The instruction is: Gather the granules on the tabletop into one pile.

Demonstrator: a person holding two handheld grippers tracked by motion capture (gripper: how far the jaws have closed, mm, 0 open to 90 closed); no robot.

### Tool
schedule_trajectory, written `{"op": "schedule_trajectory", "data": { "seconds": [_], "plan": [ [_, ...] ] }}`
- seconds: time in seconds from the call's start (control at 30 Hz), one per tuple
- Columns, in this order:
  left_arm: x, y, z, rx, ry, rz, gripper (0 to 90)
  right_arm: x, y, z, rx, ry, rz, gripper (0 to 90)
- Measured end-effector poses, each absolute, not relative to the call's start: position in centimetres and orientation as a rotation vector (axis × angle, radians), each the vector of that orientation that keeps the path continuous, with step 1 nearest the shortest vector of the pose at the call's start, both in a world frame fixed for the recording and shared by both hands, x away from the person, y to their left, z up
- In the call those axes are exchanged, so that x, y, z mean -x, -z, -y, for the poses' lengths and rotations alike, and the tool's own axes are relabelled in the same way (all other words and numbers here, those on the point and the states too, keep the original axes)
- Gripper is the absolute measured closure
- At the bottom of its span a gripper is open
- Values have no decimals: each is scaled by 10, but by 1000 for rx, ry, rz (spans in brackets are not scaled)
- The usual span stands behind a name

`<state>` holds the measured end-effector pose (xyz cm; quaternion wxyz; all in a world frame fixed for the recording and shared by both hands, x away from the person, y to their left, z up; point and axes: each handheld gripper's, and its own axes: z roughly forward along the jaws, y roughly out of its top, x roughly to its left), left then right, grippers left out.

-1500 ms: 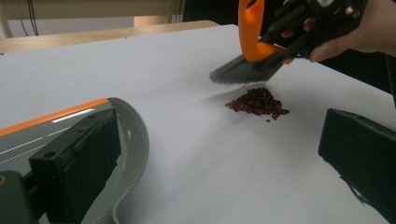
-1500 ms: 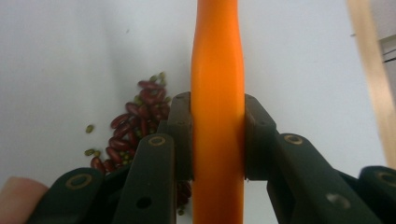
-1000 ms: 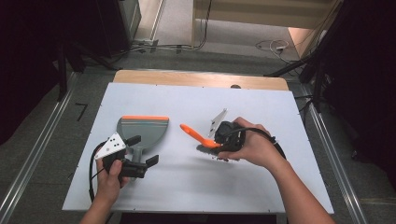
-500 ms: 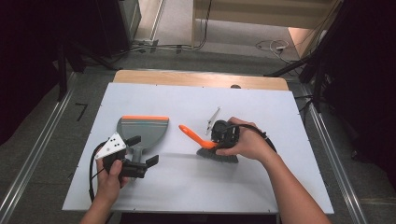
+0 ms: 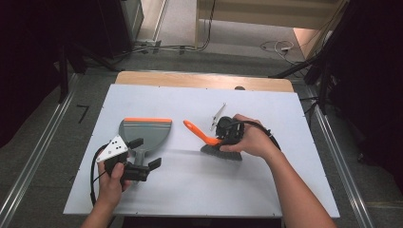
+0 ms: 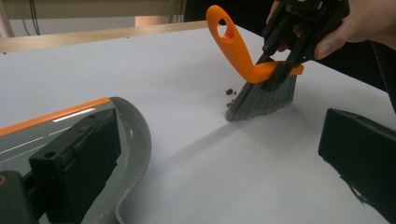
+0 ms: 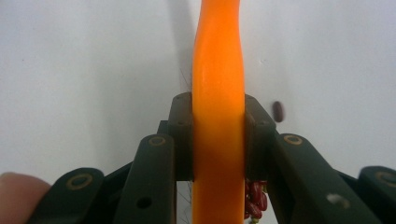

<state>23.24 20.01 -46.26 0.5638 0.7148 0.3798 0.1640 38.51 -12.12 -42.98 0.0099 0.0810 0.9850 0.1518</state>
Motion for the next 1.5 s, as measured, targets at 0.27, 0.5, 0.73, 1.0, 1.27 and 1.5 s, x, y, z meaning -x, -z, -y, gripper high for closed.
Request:
{"op": "schedule_trajectory", "data": {
  "seconds": [0.27,0.5,0.73,1.0,1.27,1.5],
  "plan": [
    [-233,463,-201,-1684,-385,-896,0,-374,411,129,-276,-576,-3045,690],
    [-232,462,-200,-1681,-385,-893,0,-378,391,158,-514,-613,-2893,689],
    [-233,463,-198,-1687,-385,-893,0,-391,404,174,-635,-462,-2729,689],
    [-233,463,-198,-1687,-384,-895,0,-399,427,143,-466,-382,-2682,689],
    [-233,463,-201,-1680,-387,-894,0,-392,431,133,-321,-373,-2791,689],
    [-232,462,-200,-1679,-389,-895,0,-385,421,143,-287,-403,-2796,689]
  ]
}}
